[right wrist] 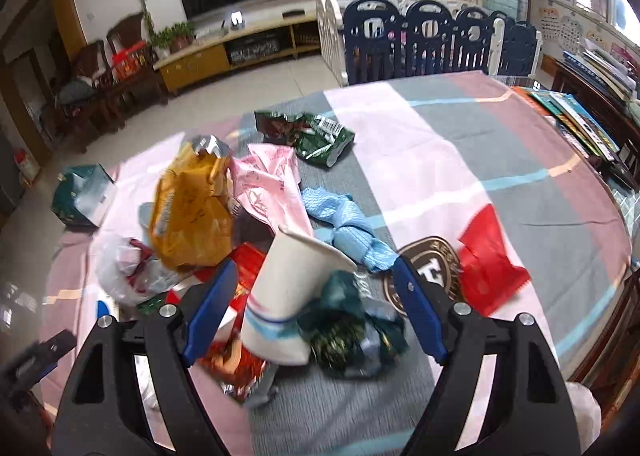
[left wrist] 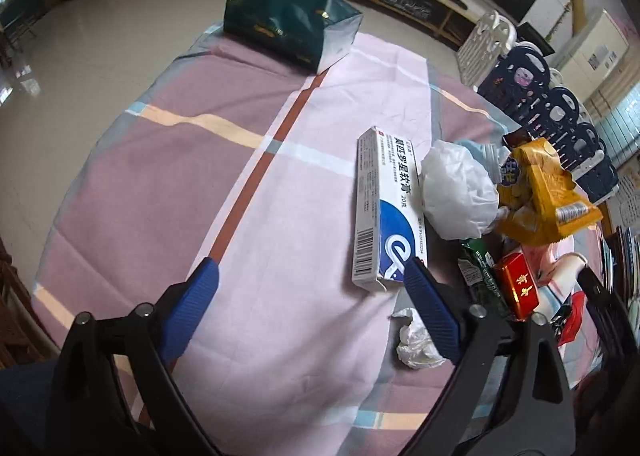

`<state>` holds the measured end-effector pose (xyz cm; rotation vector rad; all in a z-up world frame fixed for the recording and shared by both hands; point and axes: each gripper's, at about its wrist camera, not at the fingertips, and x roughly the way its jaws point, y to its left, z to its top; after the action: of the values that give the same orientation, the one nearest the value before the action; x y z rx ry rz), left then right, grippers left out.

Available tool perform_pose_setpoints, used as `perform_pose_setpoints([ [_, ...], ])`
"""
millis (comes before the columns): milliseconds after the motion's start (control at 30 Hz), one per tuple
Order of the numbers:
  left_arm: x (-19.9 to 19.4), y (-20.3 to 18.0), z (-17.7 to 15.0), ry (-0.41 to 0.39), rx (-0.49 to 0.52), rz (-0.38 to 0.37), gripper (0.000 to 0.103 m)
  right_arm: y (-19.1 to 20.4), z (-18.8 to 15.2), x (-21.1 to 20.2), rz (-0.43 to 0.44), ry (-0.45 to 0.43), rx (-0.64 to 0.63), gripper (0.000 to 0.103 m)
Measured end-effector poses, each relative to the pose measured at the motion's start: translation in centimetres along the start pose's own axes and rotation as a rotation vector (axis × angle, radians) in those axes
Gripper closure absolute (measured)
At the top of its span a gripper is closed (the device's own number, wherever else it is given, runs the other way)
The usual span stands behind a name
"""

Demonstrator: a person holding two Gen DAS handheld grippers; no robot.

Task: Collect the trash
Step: 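Grasp the white paper cup with the right tool while the left tool grasps the ointment box, then carry the cup and ointment box to the wastebasket and open both tools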

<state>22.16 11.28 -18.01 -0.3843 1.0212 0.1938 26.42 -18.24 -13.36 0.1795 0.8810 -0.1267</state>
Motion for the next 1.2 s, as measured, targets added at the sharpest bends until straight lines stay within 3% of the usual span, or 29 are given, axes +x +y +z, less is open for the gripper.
perform_pose_setpoints([
  [100,1.0,0.0,0.2,-0.003,-0.005,-0.035,0.007,0.8,0.5,2.5,-0.014,0.059,-0.007,0.026],
  [133,1.2,0.0,0.4,-0.007,-0.009,-0.062,0.007,1.0,0.4,2.9,-0.011,0.063,-0.008,0.032],
  [167,1.4,-0.2,0.5,-0.015,-0.01,-0.079,0.007,1.2,0.2,3.2,-0.011,0.073,-0.015,0.048],
  [233,1.8,-0.6,0.7,-0.035,-0.006,-0.089,0.005,1.3,-0.2,3.1,0.039,0.069,-0.009,0.067],
  [367,3.5,-3.5,0.9,-0.018,0.071,-0.119,0.005,0.8,-1.1,1.3,0.139,0.047,0.043,0.074],
  [433,4.8,-5.4,1.0,0.004,0.148,-0.093,0.005,0.3,-1.3,-0.3,0.186,0.026,0.072,0.074],
  [533,6.3,-6.9,0.9,0.003,0.249,0.008,0.009,-0.5,-1.6,-2.9,0.218,-0.012,0.103,0.074],
  [600,6.6,-6.7,0.9,0.004,0.247,0.001,0.029,-1.1,-2.0,-5.1,0.263,-0.047,0.114,0.074],
  [633,6.5,-6.5,0.9,-0.01,0.236,-0.017,0.045,-1.3,-2.2,-6.0,0.277,-0.062,0.113,0.074],
  [733,6.1,-5.6,1.3,0.002,0.185,-0.067,0.061,-1.6,-2.7,-7.9,0.313,-0.085,0.124,0.074],
  [900,3.8,-3.0,2.2,-0.054,0.084,-0.081,0.062,-1.8,-3.6,-9.8,0.318,-0.106,0.146,0.074],
  [1067,0.4,-0.2,3.3,-0.127,-0.013,-0.02,0.062,-2.1,-4.7,-11.1,0.283,-0.088,0.16,0.074],
  [1200,-2.3,0.3,3.3,-0.159,-0.009,0.016,0.062,-2.5,-6.1,-13.5,0.216,-0.102,0.167,0.074],
])
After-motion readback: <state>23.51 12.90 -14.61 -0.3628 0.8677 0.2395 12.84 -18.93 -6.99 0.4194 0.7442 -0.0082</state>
